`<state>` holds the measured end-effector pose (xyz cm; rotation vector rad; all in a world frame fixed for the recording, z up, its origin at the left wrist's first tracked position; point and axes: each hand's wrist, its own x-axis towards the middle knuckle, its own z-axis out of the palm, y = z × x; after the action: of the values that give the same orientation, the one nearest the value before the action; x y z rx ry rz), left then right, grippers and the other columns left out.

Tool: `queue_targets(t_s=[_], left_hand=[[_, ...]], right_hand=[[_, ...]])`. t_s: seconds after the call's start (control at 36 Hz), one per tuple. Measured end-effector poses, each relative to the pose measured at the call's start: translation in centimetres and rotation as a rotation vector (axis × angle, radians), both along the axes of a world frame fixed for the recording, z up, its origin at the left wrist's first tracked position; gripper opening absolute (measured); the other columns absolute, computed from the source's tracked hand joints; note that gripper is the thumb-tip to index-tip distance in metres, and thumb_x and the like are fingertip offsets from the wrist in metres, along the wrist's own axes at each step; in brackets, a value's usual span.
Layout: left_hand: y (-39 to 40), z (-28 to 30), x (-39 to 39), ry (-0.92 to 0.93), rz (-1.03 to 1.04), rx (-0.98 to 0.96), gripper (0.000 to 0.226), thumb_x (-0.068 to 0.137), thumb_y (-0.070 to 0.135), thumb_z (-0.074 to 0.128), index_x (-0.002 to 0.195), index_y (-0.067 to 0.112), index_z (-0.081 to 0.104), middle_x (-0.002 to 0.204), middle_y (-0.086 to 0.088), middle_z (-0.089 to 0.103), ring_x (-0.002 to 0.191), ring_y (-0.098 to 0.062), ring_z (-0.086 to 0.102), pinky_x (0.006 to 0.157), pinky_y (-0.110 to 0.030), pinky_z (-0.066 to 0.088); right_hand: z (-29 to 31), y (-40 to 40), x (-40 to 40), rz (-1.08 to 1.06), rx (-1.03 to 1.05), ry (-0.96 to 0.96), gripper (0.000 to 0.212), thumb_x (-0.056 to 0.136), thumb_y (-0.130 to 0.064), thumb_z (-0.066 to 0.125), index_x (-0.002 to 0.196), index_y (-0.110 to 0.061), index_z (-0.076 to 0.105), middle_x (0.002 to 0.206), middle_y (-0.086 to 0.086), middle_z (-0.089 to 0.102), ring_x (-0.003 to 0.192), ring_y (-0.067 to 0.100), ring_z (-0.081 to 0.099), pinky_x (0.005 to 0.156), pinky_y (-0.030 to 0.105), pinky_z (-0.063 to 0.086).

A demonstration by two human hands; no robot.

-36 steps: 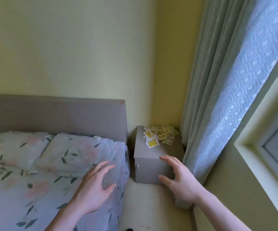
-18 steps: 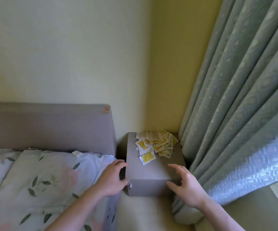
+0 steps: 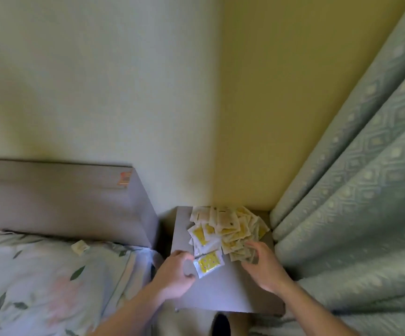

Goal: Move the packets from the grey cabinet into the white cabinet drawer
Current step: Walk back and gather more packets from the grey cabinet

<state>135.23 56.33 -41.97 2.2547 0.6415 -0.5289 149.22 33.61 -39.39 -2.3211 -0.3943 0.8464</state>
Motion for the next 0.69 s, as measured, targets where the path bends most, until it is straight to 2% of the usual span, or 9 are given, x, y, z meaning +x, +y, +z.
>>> queue_targets(t_s=[0.08,0.17,0.28,0.39,0.53,0.61,0.69], left_hand=[[0.7,-3.3,2.5,0.032,0.006,-0.001,0.049,0.086,0.027,0.062,0.134,0.027,0.056,0.138,0.008,0.049,0.127,-0.008,0.050,0.101,-0.013,0.034],[1.2,-7.5,4.8,0.064,0.004,-0.015,0.051,0.087,0.027,0.061,0.136,0.028,0.053,0.139,0.009,0.047,0.128,-0.009,0.048,0.107,-0.019,0.036],[1.6,-14.0,7.5,0.076,-0.040,0.008,0.049,0.088,0.030,0.066,0.135,0.033,0.051,0.138,0.011,0.044,0.126,-0.011,0.048,0.108,-0.027,0.039],[1.2,-20.1,9.0,0.077,-0.110,0.069,0.052,0.089,0.032,0.066,0.137,0.033,0.046,0.140,0.009,0.041,0.127,-0.014,0.045,0.106,-0.030,0.040],[0.6,-26.0,9.4,0.009,-0.190,0.147,0.063,0.088,0.036,0.065,0.144,0.035,0.035,0.146,0.011,0.035,0.134,-0.014,0.038,0.110,-0.028,0.036],[0.1,-28.5,9.0,-0.044,-0.225,0.193,0.069,0.090,0.036,0.063,0.148,0.038,0.026,0.151,0.011,0.028,0.139,-0.017,0.031,0.114,-0.027,0.032],[-0.2,-30.2,8.4,-0.079,-0.223,0.192,0.084,0.087,0.034,0.068,0.147,0.048,0.010,0.150,0.011,0.033,0.135,-0.018,0.038,0.110,-0.028,0.037]], right_hand=[[-3.3,2.4,4.3,-0.007,-0.058,0.027,0.054,0.091,-0.022,0.070,0.141,-0.016,0.050,0.142,0.002,0.049,0.129,0.019,0.049,0.107,0.027,0.041],[-7.3,5.0,8.2,0.015,-0.100,0.006,0.058,0.091,-0.026,0.066,0.145,-0.017,0.047,0.147,-0.001,0.045,0.137,0.019,0.043,0.111,0.030,0.038],[-12.3,8.3,12.2,0.034,-0.137,-0.056,0.061,0.094,-0.028,0.063,0.150,-0.019,0.041,0.152,0.000,0.041,0.144,0.021,0.036,0.116,0.033,0.033],[-17.8,11.3,15.1,0.109,-0.190,-0.077,0.065,0.099,-0.037,0.057,0.156,-0.022,0.029,0.163,-0.002,0.025,0.150,0.018,0.022,0.121,0.033,0.022],[-24.4,14.4,17.3,0.214,-0.198,-0.127,0.068,0.099,-0.038,0.056,0.158,-0.026,0.025,0.166,-0.004,0.016,0.153,0.018,0.012,0.126,0.035,0.014],[-27.5,14.9,17.3,0.257,-0.226,-0.131,0.066,0.101,-0.042,0.049,0.159,-0.026,0.022,0.167,-0.005,0.012,0.154,0.020,0.008,0.126,0.037,0.012],[-29.9,14.4,16.5,0.297,-0.230,-0.195,0.059,0.102,-0.047,0.042,0.157,-0.028,0.028,0.165,-0.005,0.019,0.152,0.019,0.016,0.125,0.036,0.015]])
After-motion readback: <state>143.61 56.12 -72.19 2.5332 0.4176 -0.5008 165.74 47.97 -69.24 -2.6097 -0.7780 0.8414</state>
